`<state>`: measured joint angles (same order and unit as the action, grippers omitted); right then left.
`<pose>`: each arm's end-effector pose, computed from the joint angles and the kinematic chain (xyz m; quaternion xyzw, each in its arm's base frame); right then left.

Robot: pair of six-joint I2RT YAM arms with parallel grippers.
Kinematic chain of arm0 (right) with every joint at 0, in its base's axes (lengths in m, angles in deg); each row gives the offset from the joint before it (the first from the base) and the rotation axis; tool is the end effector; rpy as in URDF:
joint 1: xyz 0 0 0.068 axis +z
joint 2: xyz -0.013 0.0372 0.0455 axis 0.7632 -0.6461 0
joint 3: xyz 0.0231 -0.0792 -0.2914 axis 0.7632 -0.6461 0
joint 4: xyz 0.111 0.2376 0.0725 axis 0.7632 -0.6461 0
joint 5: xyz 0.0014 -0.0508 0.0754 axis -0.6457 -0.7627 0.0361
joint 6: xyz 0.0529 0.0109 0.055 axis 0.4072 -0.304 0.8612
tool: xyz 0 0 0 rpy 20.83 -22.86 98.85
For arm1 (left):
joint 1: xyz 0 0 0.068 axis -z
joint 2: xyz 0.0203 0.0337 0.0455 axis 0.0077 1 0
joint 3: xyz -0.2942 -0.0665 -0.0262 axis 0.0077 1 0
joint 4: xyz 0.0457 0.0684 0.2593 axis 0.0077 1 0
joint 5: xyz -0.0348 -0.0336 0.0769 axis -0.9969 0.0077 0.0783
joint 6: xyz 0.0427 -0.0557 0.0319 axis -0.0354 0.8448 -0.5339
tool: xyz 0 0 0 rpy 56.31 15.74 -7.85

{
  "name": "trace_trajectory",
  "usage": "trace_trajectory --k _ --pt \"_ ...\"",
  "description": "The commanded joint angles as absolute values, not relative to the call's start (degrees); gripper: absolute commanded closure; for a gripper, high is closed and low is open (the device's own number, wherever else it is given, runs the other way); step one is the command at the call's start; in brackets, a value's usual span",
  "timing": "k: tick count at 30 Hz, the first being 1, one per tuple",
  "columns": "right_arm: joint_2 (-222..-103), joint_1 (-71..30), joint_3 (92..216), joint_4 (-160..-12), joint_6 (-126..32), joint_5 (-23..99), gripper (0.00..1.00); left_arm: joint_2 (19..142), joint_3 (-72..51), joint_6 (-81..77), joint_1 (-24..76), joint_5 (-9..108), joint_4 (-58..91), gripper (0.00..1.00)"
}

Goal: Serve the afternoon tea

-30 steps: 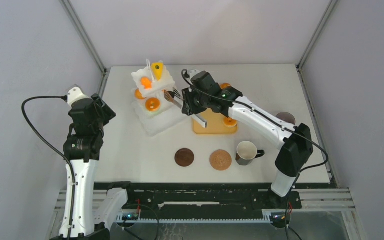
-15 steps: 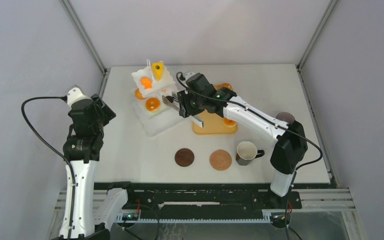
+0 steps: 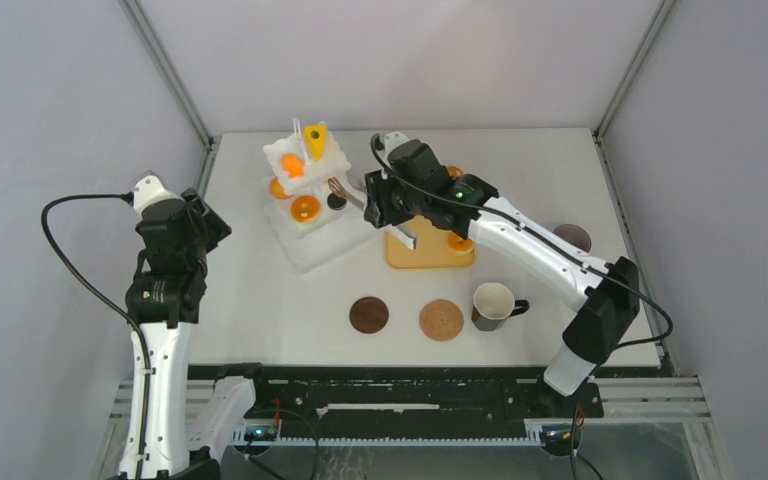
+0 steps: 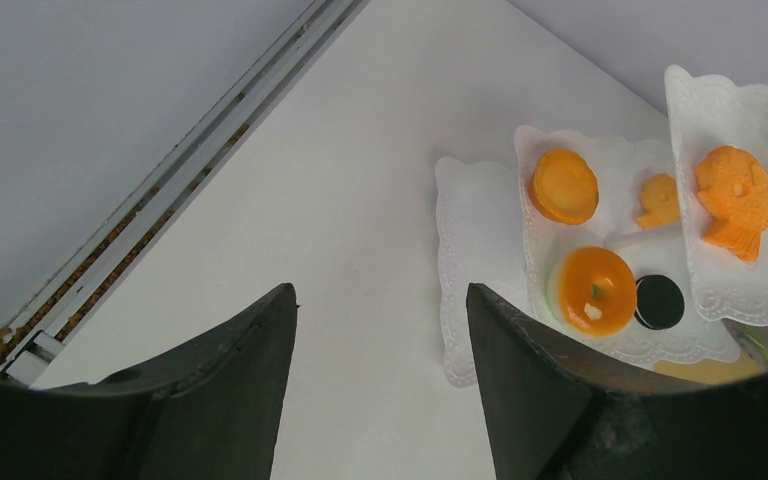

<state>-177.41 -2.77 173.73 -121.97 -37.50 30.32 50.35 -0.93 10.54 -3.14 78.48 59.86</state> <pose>0.2867 0.3069 0.3774 -0.2360 0.8661 0.2305 0.3755 0.1613 0.0310 0.4027 -0.2860 0.7788 0.0500 0.5560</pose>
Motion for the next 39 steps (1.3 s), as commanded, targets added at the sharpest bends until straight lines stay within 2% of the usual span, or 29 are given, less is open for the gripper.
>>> trace_trajectory --k 1,6,9,15,22,25,31,39 --pt "-171.9 -2.3 170.6 -119.0 -36.9 27.5 0.53 49.5 -0.8 9.5 -3.6 79.3 59.1 0.32" --pt "-165.4 -3.2 161.7 -116.6 -35.3 25.0 0.75 49.6 -0.7 9.3 -3.6 79.9 59.1 0.32" --pt "-160.1 -4.6 155.8 -115.0 -33.8 23.4 0.81 49.8 -0.1 9.3 -3.5 80.0 58.8 0.32" --pt "-152.8 -10.5 147.0 -113.5 -32.2 20.2 0.84 50.2 0.6 9.6 -3.6 79.6 58.2 0.32" --pt "-159.3 -22.3 145.8 -110.9 -33.1 24.4 0.81 51.0 0.3 9.7 -3.6 79.2 57.8 0.32" --pt "-165.6 -25.1 148.5 -108.6 -33.4 26.2 0.81 51.4 0.2 10.0 -3.5 78.8 57.8 0.32" --pt "-180.4 -27.4 162.0 -110.0 -34.7 25.7 0.82 51.8 -0.6 9.6 -3.5 79.0 57.8 0.32" --pt "-188.0 -29.1 167.2 -110.6 -34.6 27.5 0.82 51.9 -0.5 9.9 -3.6 79.1 58.1 0.32"
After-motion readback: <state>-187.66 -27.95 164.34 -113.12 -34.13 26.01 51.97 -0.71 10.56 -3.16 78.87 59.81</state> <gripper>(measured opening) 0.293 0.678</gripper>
